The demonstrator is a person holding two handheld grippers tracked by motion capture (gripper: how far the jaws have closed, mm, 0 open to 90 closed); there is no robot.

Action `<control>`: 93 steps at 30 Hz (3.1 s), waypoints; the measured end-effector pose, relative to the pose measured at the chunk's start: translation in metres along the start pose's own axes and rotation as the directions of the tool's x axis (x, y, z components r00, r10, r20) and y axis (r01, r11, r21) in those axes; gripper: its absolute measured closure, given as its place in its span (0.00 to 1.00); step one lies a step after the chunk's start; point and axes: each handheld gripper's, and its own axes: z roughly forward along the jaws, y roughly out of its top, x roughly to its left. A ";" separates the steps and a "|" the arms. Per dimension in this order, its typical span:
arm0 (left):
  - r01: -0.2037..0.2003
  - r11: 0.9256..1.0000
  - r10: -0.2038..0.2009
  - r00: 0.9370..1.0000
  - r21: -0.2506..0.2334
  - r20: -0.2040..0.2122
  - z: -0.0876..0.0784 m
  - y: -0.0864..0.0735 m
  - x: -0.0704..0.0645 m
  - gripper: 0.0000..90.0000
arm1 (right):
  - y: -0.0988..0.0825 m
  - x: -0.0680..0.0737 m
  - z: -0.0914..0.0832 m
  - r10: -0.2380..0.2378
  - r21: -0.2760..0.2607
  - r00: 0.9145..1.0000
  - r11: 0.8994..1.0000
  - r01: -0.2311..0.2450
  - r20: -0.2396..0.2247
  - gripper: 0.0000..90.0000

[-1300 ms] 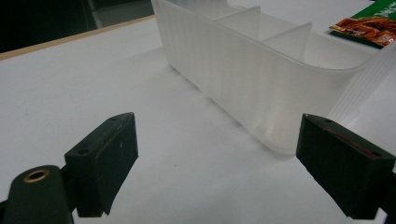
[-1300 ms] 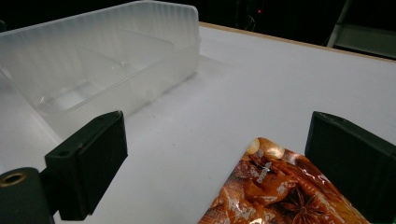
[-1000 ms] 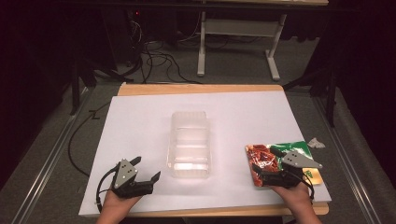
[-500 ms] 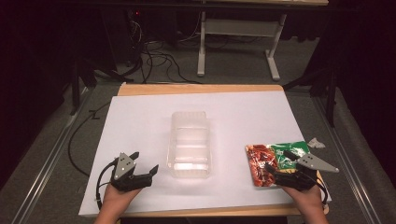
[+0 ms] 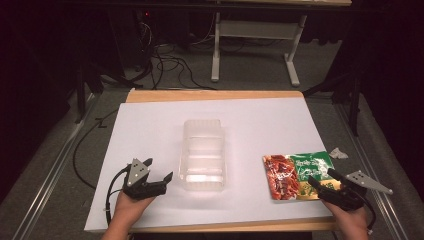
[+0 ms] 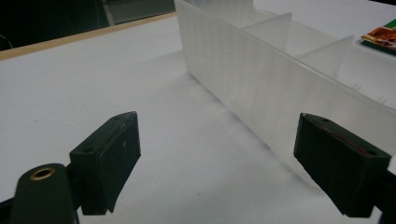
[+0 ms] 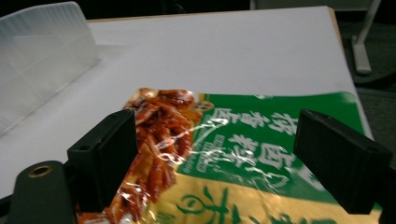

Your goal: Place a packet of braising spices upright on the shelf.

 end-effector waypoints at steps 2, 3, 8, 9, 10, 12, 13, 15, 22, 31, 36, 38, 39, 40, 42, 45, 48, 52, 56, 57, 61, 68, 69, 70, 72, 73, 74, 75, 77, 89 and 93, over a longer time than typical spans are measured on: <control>0.001 1.000 -0.001 1.000 -0.003 0.001 0.000 0.000 0.000 0.17 | -0.004 -0.007 -0.005 0.021 0.007 0.999 1.000 -0.021 0.025 0.16; 0.001 1.000 -0.001 1.000 -0.003 0.001 0.000 0.000 0.000 0.17 | -0.004 -0.007 -0.005 0.021 0.007 0.999 1.000 -0.021 0.025 0.16; -0.005 1.000 0.005 1.000 -0.003 0.009 0.001 0.000 -0.002 0.17 | -0.010 -0.023 -0.013 0.049 0.027 0.996 0.998 -0.051 0.071 0.15; -0.005 1.000 0.005 1.000 -0.004 0.010 0.001 0.000 -0.002 0.17 | -0.013 -0.027 -0.014 0.061 0.033 0.995 0.997 -0.064 0.082 0.15; -0.006 1.000 0.006 1.000 -0.005 0.012 0.001 0.000 -0.002 0.17 | -0.014 -0.030 -0.015 0.063 0.035 0.994 0.997 -0.066 0.087 0.15; -0.009 1.000 0.009 1.000 -0.004 0.014 0.002 0.000 -0.003 0.17 | -0.017 -0.035 -0.016 0.087 0.046 0.991 0.995 -0.093 0.104 0.15; -0.010 1.000 0.010 1.000 -0.003 0.015 0.002 0.000 -0.003 0.17 | -0.018 -0.037 -0.016 0.088 0.047 0.990 0.994 -0.094 0.108 0.15; -0.010 1.000 0.010 1.000 -0.003 0.017 0.002 0.000 -0.003 0.17 | -0.020 -0.039 -0.016 0.104 0.053 0.988 0.993 -0.110 0.113 0.15; -0.016 1.000 0.016 1.000 -0.002 0.020 0.003 0.000 -0.004 0.17 | -0.025 -0.045 -0.013 0.170 0.097 0.978 0.979 -0.182 0.119 0.15; -0.021 1.000 0.021 1.000 -0.005 0.021 0.003 0.000 -0.005 0.17 | -0.029 -0.050 -0.010 0.224 0.120 0.970 0.965 -0.235 0.098 0.16; -0.024 1.000 0.025 0.999 -0.003 0.022 0.003 0.000 -0.005 0.17 | -0.029 -0.050 -0.011 0.259 0.119 0.962 0.956 -0.268 0.086 0.18; -0.026 1.000 0.026 0.999 -0.004 0.021 0.003 0.000 -0.005 0.17 | -0.029 -0.050 -0.010 0.253 0.114 0.965 0.959 -0.260 0.069 0.19; -0.026 1.000 0.026 0.999 -0.004 0.021 0.003 0.000 -0.005 0.17 | -0.029 -0.050 -0.010 0.253 0.114 0.965 0.959 -0.260 0.069 0.19; -0.027 1.000 0.027 0.999 -0.004 0.021 0.004 0.000 -0.005 0.17 | -0.029 -0.049 -0.010 0.253 0.111 0.965 0.960 -0.259 0.062 0.19; -0.027 1.000 0.027 0.999 -0.003 0.021 0.004 0.000 -0.006 0.17 | -0.028 -0.046 -0.009 0.250 0.104 0.967 0.962 -0.253 0.041 0.19; -0.032 0.999 0.032 0.999 0.000 0.023 0.004 0.000 -0.006 0.17 | -0.026 -0.044 -0.010 0.242 0.094 0.970 0.965 -0.244 0.031 0.19; -0.036 0.999 0.036 0.999 0.004 0.026 0.005 -0.001 -0.007 0.17 | -0.024 -0.041 -0.010 0.231 0.078 0.973 0.970 -0.231 0.010 0.21; -0.043 0.999 0.043 0.999 0.007 0.030 0.005 -0.001 -0.008 0.17 | -0.024 -0.039 -0.008 0.235 0.085 0.972 0.969 -0.232 -0.015 0.22; -0.047 0.999 0.046 0.998 0.007 0.033 0.005 -0.001 -0.008 0.17 | -0.025 -0.038 -0.006 0.248 0.098 0.968 0.965 -0.244 -0.034 0.24; -0.047 0.999 0.046 0.998 0.007 0.033 0.005 -0.001 -0.008 0.17 | -0.025 -0.038 -0.006 0.248 0.098 0.968 0.965 -0.244 -0.034 0.24; -0.048 0.999 0.048 0.998 0.007 0.035 0.005 -0.001 -0.009 0.17 | -0.026 -0.038 -0.003 0.270 0.125 0.960 0.957 -0.260 -0.070 0.28; -0.050 0.999 0.049 0.998 0.005 0.038 0.005 0.000 -0.009 0.17 | -0.026 -0.032 0.005 0.272 0.175 0.953 0.953 -0.247 -0.135 0.33; -0.049 0.999 0.049 0.998 0.005 0.038 0.005 0.000 -0.009 0.17 | -0.026 -0.031 0.005 0.271 0.172 0.953 0.954 -0.246 -0.139 0.33; -0.050 0.999 0.049 0.998 0.005 0.039 0.005 0.000 -0.009 0.17 | -0.025 -0.030 0.005 0.275 0.170 0.951 0.953 -0.250 -0.145 0.33; -0.049 0.999 0.049 0.998 0.005 0.041 0.005 0.000 -0.009 0.17 | -0.025 -0.029 0.005 0.279 0.165 0.948 0.953 -0.253 -0.154 0.33; -0.049 0.999 0.049 0.998 0.004 0.042 0.005 0.000 -0.009 0.17 | -0.024 -0.028 0.006 0.281 0.162 0.946 0.953 -0.256 -0.161 0.33; -0.049 0.999 0.049 0.998 0.004 0.043 0.005 0.000 -0.009 0.17 | -0.024 -0.027 0.006 0.280 0.159 0.945 0.954 -0.255 -0.167 0.34; -0.049 0.999 0.049 0.998 0.004 0.043 0.005 0.000 -0.009 0.17 | -0.024 -0.027 0.006 0.280 0.159 0.945 0.954 -0.255 -0.167 0.34; -0.051 0.999 0.051 0.998 0.002 0.043 0.005 0.000 -0.010 0.17 | -0.023 -0.025 0.008 0.278 0.160 0.944 0.955 -0.251 -0.177 0.34; -0.056 0.998 0.056 0.997 0.003 0.043 0.003 -0.001 -0.010 0.17 | -0.018 -0.010 0.015 0.228 0.180 0.954 0.964 -0.194 -0.195 0.33; -0.057 0.998 0.056 0.998 0.002 0.042 0.002 -0.001 -0.010 0.17 | -0.017 -0.012 0.015 0.260 0.184 0.950 0.956 -0.228 -0.171 0.54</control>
